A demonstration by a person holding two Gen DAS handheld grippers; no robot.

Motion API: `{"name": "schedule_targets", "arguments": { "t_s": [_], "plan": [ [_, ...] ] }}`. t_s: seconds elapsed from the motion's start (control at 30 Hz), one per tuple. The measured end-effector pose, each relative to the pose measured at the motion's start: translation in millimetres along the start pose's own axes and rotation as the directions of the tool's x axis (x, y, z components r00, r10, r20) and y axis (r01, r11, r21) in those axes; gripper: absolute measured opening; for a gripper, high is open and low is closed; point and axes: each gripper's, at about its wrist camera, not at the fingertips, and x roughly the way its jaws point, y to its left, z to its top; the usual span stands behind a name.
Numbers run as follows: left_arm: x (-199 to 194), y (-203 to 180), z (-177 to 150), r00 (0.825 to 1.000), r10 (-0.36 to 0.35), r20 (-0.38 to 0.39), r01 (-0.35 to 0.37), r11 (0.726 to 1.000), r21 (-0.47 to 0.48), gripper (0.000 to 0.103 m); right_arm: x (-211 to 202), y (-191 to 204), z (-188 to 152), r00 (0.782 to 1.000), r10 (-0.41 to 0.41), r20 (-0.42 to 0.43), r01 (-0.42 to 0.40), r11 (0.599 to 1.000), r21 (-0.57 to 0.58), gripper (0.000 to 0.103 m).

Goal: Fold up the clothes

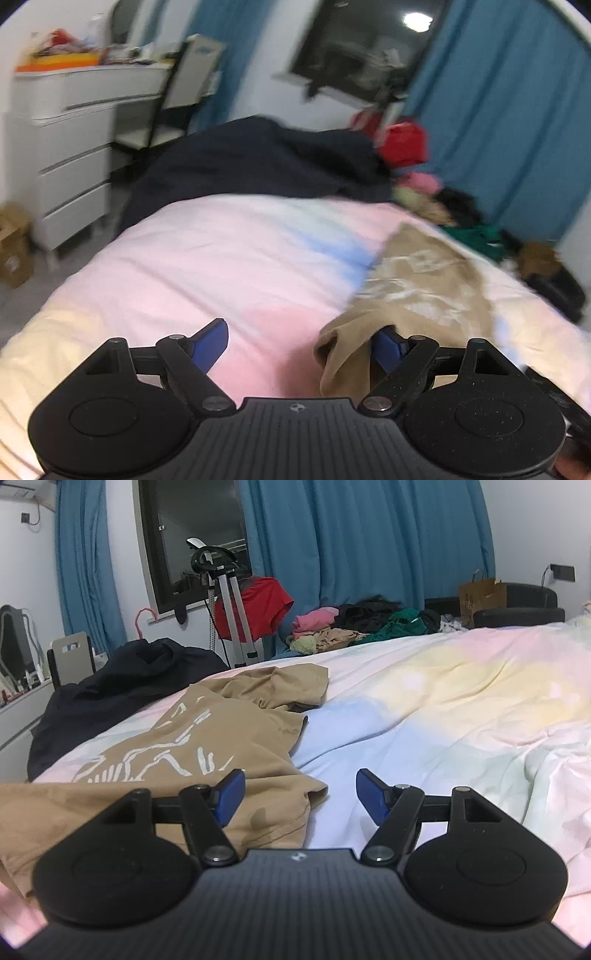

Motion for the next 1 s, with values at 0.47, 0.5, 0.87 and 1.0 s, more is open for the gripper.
{"name": "schedule_targets", "arguments": {
  "t_s": [0.47,0.5,0.87,1.0],
  "plan": [
    [-6.9,-69.7,-52.5,0.985,0.163,-0.063,-0.104,0.836,0.538,0.093,11.5,5.5,-12.2,0.990,0.065,-0.123,-0.066,0.998,-0.005,0.069],
    [-12.1,-75.9,-55.2,0.985,0.170,-0.026,-0.124,0.807,0.577,0.093,11.5,5.1,-12.3,0.990,0.066,-0.125,-0.067,0.998,-0.003,0.069],
    [-27.2,-147.0,-123.0,0.980,-0.033,0.197,-0.166,0.418,0.893,0.094,11.0,-1.6,-11.3,0.990,0.058,-0.130,-0.055,0.998,0.027,0.069],
    [8.2,-159.8,-147.8,0.942,0.038,0.332,-0.333,0.200,0.921,0.094,12.2,-1.3,-11.1,0.990,0.057,-0.133,-0.054,0.998,0.028,0.069]
  ]
}}
